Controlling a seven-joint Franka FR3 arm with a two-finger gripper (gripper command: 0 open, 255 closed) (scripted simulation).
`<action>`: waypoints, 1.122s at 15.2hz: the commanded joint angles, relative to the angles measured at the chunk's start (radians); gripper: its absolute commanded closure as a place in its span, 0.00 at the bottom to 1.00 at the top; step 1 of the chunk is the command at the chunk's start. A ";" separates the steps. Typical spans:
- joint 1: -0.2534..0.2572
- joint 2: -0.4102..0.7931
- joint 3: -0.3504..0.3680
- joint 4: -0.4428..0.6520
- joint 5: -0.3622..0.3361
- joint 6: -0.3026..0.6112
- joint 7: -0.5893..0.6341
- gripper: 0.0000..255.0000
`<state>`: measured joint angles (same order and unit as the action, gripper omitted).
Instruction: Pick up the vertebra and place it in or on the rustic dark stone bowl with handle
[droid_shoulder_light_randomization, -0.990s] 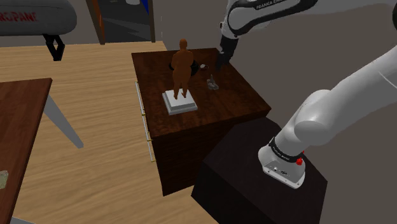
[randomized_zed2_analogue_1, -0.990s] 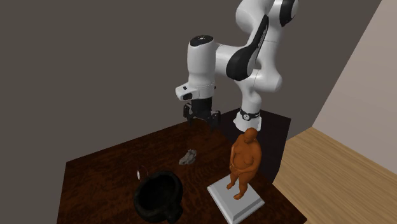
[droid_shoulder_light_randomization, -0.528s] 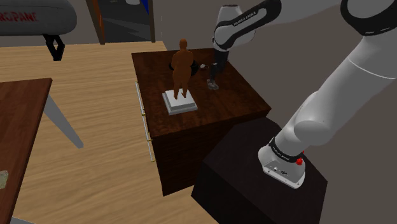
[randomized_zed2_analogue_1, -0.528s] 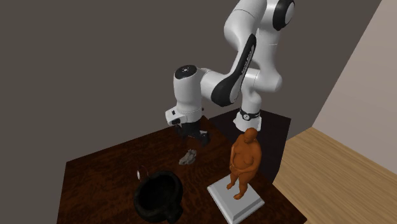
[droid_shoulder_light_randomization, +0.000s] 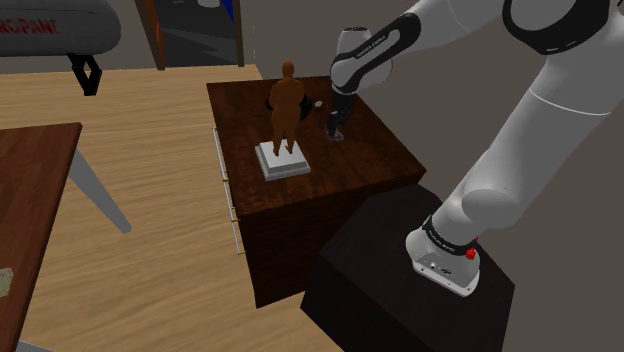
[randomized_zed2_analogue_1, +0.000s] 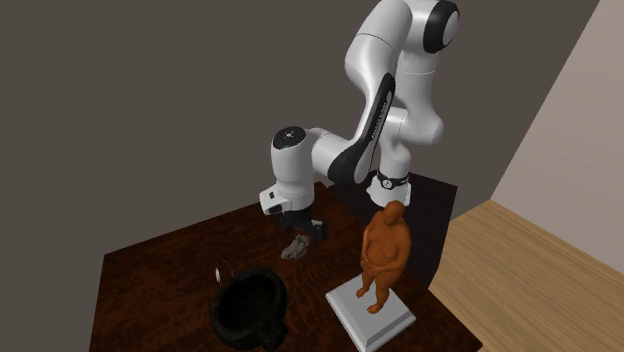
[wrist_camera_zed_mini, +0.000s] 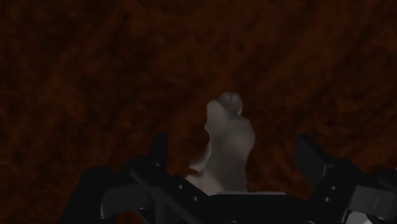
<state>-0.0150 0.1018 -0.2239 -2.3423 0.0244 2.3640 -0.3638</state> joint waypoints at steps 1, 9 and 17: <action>-0.002 0.016 0.000 -0.006 0.005 0.022 -0.006 0.00; -0.002 0.015 0.000 -0.006 0.005 0.022 -0.006 1.00; -0.002 0.015 0.000 -0.006 0.005 0.021 -0.006 1.00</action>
<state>-0.0173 0.1168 -0.2247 -2.3478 0.0291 2.3848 -0.3695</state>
